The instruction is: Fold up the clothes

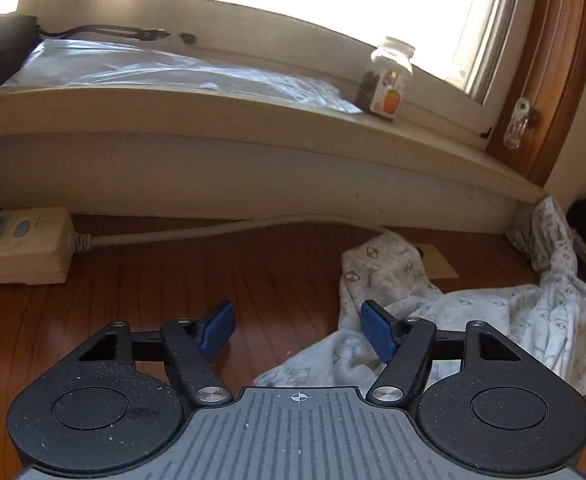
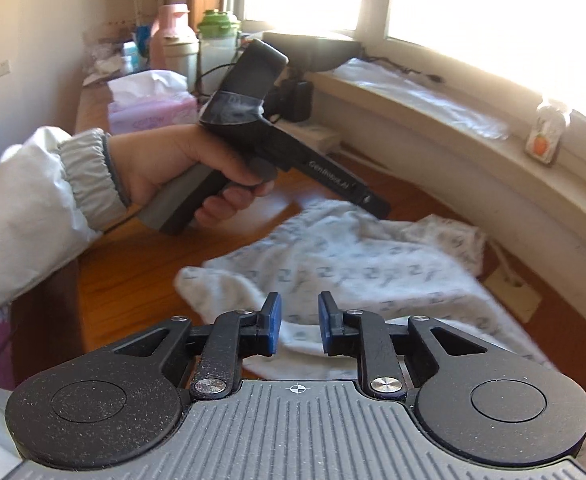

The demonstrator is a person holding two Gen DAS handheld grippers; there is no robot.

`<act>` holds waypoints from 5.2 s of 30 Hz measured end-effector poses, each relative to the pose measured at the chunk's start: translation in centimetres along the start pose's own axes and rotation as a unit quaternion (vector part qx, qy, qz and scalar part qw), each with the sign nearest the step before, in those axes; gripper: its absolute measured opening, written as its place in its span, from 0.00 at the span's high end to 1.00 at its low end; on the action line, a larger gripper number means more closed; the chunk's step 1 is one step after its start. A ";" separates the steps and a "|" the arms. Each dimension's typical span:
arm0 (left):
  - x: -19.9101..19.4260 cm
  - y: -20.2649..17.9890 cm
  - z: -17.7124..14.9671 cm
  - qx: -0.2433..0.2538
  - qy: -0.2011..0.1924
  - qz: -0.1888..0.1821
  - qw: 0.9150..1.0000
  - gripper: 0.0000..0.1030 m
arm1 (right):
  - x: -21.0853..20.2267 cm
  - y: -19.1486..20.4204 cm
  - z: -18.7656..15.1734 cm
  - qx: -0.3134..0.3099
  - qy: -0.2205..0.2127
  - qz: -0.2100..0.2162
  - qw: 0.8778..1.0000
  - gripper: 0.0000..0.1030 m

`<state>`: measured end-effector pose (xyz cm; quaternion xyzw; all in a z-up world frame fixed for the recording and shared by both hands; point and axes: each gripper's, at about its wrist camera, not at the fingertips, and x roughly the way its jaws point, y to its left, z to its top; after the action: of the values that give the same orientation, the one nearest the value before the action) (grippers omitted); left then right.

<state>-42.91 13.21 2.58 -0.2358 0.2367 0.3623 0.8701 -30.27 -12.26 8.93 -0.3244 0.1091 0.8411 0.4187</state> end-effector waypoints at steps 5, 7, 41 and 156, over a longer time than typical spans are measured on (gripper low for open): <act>1.1 -1.3 1.8 0.017 0.006 -0.002 1.000 0.24 | 1.3 -4.5 -1.2 0.025 0.002 -0.056 0.998 0.72; 1.8 -2.0 2.7 0.021 0.009 -0.009 1.000 0.24 | 1.7 -6.4 -2.0 0.045 0.009 -0.065 0.997 0.72; -3.9 -3.8 6.6 0.068 -0.119 0.088 0.987 0.94 | -3.4 -0.2 -5.0 -0.070 0.052 0.113 0.990 0.96; -4.0 -5.1 6.6 0.183 -0.092 0.145 0.968 0.86 | -15.3 -24.0 -4.0 0.188 -0.205 -0.276 0.920 0.97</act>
<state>-40.04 11.76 11.30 -0.0013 0.2495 0.4552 0.8547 -3.17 -8.75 17.77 -0.0776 0.0827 0.7043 0.7008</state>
